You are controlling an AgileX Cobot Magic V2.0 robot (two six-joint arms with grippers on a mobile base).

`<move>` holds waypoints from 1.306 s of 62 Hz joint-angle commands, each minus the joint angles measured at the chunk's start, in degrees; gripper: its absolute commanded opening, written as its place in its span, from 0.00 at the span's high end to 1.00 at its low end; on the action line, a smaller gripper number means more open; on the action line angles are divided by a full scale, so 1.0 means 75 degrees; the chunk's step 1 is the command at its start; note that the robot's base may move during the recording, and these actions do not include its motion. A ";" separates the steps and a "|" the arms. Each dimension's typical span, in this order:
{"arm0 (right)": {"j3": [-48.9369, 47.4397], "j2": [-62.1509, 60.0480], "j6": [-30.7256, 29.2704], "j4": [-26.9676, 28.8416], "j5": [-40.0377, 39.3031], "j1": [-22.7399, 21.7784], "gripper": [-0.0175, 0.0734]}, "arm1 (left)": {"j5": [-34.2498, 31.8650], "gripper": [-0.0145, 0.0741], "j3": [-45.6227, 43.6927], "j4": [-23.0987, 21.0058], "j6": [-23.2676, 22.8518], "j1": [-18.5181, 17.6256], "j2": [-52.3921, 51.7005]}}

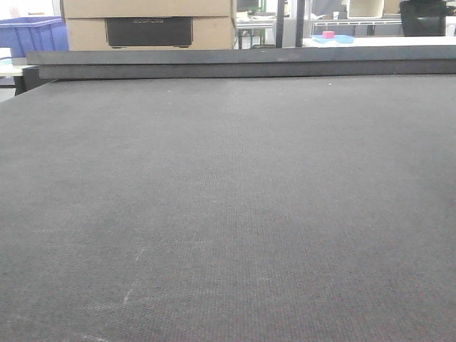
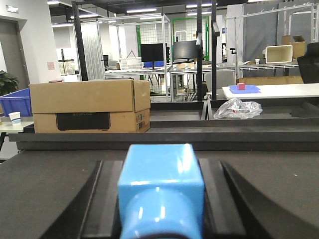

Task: Grab block from conveyor and place in blue bin
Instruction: 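Lift both held blocks up off the conveyor belt, then drive the base away from the conveyor holding both blocks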

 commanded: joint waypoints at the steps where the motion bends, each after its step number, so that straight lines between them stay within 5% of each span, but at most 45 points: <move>1: 0.0014 -0.0037 -0.0056 -0.0009 -0.0180 0.0007 0.99 | -0.0141 0.96 0.0012 -0.0040 0.0003 0.0022 -0.0053; 81: 0.0014 -0.0037 -0.0056 -0.0009 -0.0180 0.0007 0.99 | -0.0141 0.96 0.0012 -0.0040 0.0003 0.0022 -0.0053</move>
